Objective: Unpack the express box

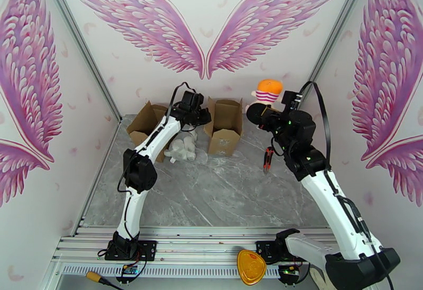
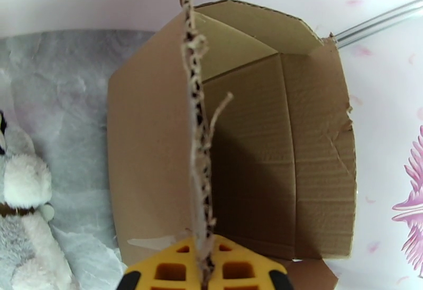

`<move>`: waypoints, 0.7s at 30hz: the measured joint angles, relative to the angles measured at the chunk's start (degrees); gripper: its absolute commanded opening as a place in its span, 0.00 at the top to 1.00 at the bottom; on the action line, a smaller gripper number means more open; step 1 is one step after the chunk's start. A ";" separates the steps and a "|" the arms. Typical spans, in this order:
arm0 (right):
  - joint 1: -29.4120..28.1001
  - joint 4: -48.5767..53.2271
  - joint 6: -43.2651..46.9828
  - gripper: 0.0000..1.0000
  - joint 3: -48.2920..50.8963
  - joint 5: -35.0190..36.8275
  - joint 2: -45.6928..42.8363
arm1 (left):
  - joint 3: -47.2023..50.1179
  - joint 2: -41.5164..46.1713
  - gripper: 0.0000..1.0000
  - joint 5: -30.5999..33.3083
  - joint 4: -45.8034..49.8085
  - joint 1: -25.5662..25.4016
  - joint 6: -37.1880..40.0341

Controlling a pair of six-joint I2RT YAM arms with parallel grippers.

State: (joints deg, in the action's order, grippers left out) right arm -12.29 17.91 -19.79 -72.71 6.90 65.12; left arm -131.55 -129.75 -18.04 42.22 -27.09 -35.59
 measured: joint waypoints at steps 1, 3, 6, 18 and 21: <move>0.76 1.68 0.24 1.00 0.02 -0.02 0.39 | -0.04 -0.17 1.00 -0.17 0.35 0.13 -0.52; 1.88 3.67 0.37 1.00 0.15 -0.04 1.64 | -0.07 -0.37 1.00 -0.44 0.98 0.39 -1.42; 3.13 4.24 0.37 1.00 2.19 -0.35 4.48 | -0.07 -0.61 1.00 -0.70 1.46 0.57 -2.51; 4.79 3.52 -0.07 1.00 6.38 -2.71 25.16 | 5.38 0.33 0.95 -0.76 -3.15 0.87 -5.57; 4.79 3.34 0.00 1.00 4.46 -3.30 29.49 | 7.89 1.70 0.88 -0.68 -4.94 0.96 -6.19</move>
State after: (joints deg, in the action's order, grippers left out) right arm -7.51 21.26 -19.79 -68.25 3.60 94.61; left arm -123.66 -128.05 -18.72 37.28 -26.13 -41.78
